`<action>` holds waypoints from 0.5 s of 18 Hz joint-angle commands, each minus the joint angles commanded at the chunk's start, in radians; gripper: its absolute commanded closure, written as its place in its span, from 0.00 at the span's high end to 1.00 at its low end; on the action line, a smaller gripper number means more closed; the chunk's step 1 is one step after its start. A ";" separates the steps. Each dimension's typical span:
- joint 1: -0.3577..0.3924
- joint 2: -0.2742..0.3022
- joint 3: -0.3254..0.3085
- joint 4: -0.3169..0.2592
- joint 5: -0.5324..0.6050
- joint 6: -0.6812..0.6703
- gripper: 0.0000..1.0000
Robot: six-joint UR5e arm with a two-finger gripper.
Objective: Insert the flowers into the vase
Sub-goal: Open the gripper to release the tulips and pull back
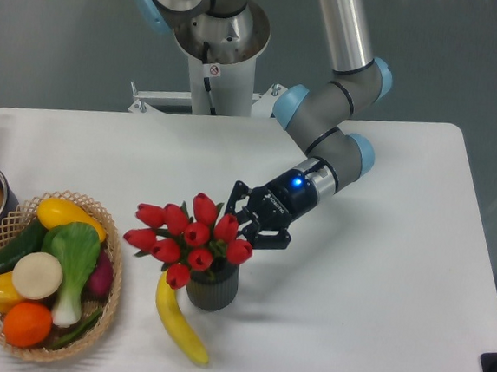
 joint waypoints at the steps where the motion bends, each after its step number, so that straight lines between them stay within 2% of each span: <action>1: 0.006 0.002 -0.002 0.000 0.000 -0.002 0.27; 2: 0.012 0.005 -0.006 0.000 0.000 -0.002 0.27; 3: 0.015 0.005 -0.006 0.002 0.000 0.000 0.32; 5: 0.032 0.008 -0.005 0.005 0.002 0.003 0.62; 6: 0.043 0.015 -0.005 0.006 0.002 0.006 0.83; 7: 0.048 0.024 -0.006 0.005 0.002 0.005 0.93; 9: 0.061 0.044 -0.006 0.003 0.006 0.000 0.99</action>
